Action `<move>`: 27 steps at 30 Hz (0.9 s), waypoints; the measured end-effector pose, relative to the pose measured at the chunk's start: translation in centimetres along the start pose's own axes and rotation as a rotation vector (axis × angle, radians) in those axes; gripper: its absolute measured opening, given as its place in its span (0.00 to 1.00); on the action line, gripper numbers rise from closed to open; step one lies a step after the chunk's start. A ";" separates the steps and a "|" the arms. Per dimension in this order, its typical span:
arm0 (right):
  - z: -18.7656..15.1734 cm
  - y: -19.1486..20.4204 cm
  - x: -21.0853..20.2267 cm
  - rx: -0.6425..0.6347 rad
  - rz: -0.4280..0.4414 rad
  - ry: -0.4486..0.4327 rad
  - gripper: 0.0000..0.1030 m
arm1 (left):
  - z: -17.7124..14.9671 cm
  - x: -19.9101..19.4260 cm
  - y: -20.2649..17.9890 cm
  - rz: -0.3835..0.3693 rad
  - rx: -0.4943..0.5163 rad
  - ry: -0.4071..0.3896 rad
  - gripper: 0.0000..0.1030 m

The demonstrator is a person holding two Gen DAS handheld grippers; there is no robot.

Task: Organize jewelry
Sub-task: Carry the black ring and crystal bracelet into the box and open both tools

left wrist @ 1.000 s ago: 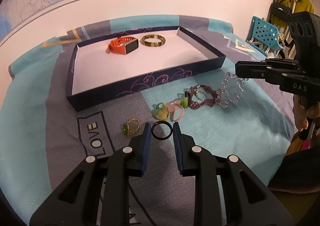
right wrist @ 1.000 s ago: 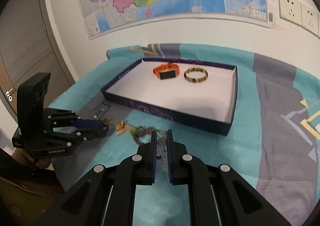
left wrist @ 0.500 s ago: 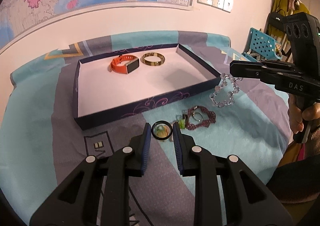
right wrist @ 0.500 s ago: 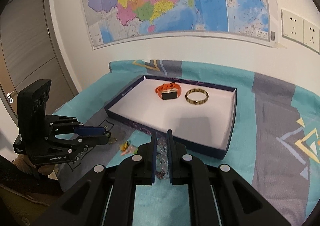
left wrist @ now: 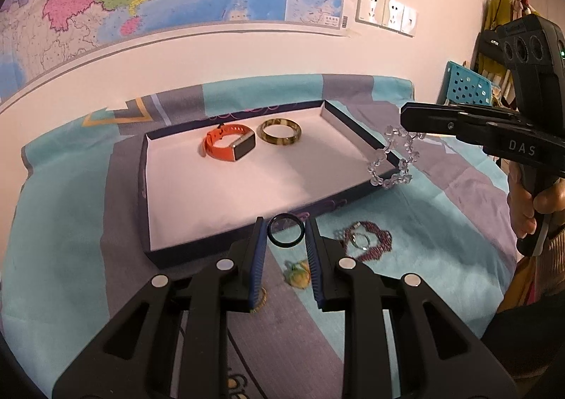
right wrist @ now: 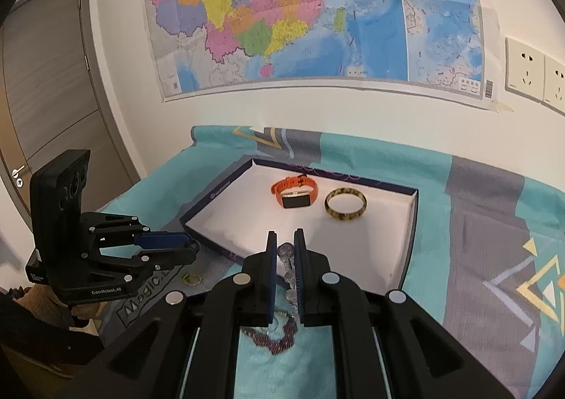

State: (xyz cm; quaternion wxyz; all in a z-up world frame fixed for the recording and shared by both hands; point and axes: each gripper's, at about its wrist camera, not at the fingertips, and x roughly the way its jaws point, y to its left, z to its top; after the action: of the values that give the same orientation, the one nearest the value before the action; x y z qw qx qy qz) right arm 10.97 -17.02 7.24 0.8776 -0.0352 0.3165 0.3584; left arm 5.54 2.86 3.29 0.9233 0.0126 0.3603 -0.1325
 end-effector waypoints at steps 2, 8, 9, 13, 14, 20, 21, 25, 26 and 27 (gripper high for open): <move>0.3 0.0 0.2 -0.002 0.000 -0.005 0.08 | 0.3 0.2 0.2 0.000 -0.005 -0.001 0.22; 1.4 -0.5 1.8 0.007 -0.002 -0.004 0.08 | 1.4 1.1 1.0 0.009 -0.013 -0.008 0.22; 1.6 -0.6 2.0 0.009 -0.003 -0.005 0.08 | 1.7 1.2 1.0 0.009 -0.014 -0.008 0.22; 2.2 -1.1 3.2 0.020 -0.010 -0.002 0.08 | 2.4 1.9 1.5 0.018 -0.015 -0.009 0.22; 2.4 -1.3 3.5 0.023 -0.007 0.003 0.08 | 2.6 2.2 1.6 0.019 -0.017 -0.008 0.22; 3.3 -2.0 5.2 0.041 -0.001 0.013 0.08 | 3.6 3.4 2.2 0.035 -0.021 0.000 0.22; 3.4 -2.1 5.5 0.046 0.003 0.016 0.08 | 3.8 3.7 2.3 0.038 -0.021 0.003 0.22; 3.8 -2.3 6.8 0.053 0.002 0.028 0.08 | 4.2 4.8 2.7 0.043 -0.028 0.014 0.22; 3.8 -2.3 7.0 0.055 0.002 0.030 0.08 | 4.3 5.1 2.9 0.045 -0.031 0.019 0.22; 3.9 -2.3 7.3 0.057 0.004 0.034 0.08 | 4.4 5.4 2.9 0.050 -0.031 0.022 0.22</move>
State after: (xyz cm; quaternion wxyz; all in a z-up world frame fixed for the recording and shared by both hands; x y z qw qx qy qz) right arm 18.52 -13.15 5.76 0.8720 -0.0155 0.3413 0.3505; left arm 12.98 3.86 2.72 0.9224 0.0086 0.3720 -0.1037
